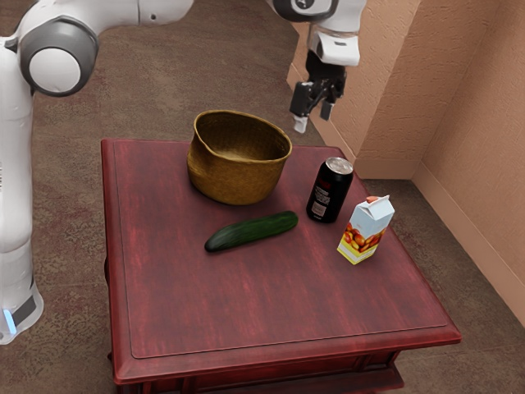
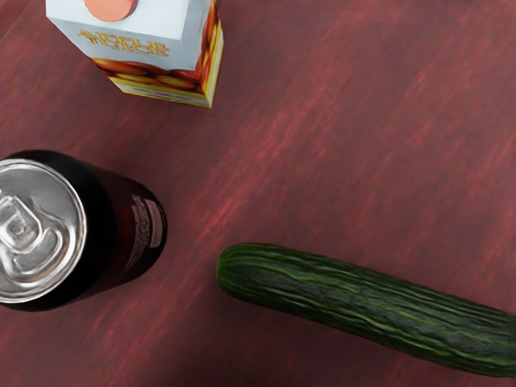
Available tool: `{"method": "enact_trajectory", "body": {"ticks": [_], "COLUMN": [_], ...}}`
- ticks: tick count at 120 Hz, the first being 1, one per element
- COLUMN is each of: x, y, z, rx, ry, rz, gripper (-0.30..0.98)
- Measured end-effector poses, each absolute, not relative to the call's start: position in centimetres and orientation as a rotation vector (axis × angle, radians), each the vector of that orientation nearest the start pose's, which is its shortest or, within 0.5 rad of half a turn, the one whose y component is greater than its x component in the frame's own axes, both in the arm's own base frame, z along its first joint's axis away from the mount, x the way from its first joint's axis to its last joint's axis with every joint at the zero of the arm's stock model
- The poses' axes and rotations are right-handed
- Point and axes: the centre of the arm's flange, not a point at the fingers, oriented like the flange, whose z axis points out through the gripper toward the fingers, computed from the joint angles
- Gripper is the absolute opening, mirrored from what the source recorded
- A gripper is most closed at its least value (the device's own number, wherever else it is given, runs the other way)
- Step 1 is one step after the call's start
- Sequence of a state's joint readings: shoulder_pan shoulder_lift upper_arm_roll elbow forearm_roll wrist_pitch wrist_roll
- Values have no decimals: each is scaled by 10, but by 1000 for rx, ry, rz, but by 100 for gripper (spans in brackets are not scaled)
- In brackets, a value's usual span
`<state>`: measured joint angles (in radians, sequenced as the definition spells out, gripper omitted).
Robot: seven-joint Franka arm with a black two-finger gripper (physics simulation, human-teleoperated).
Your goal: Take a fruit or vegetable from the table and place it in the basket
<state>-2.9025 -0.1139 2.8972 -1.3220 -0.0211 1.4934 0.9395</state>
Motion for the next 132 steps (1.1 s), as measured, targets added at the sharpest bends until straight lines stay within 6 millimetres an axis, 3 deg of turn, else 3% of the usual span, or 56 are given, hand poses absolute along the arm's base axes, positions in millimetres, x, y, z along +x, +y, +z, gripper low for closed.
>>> {"method": "enact_trajectory", "body": {"ticks": [30, 37, 44, 48, 54, 60, 75, 88, 97, 104, 117, 132], "x": [580, 565, 528, 512, 502, 509, 535, 570, 582, 587, 591, 577], "y": [2, 2, 1, -4, -14, -29, -84, -59, -56, -58, -59, -55], "z": [677, 741, 805, 822, 828, 812, 720, 637, 602, 590, 585, 602], "rx": [-2753, -2676, -2596, -2574, -2575, -2595, -2622, -2722, -2747, -2754, -2768, -2851], "ry": [1564, 1555, 1534, 1544, 1587, 1649, 1800, 1728, 1698, 1679, 1634, 1417], "rz": [-169, -317, -438, -452, -445, -376, -1, 288, 386, 407, 395, 445], "gripper": [68, 68, 68, 68, 68, 68, 68, 68, 68, 68, 68, 68]}}
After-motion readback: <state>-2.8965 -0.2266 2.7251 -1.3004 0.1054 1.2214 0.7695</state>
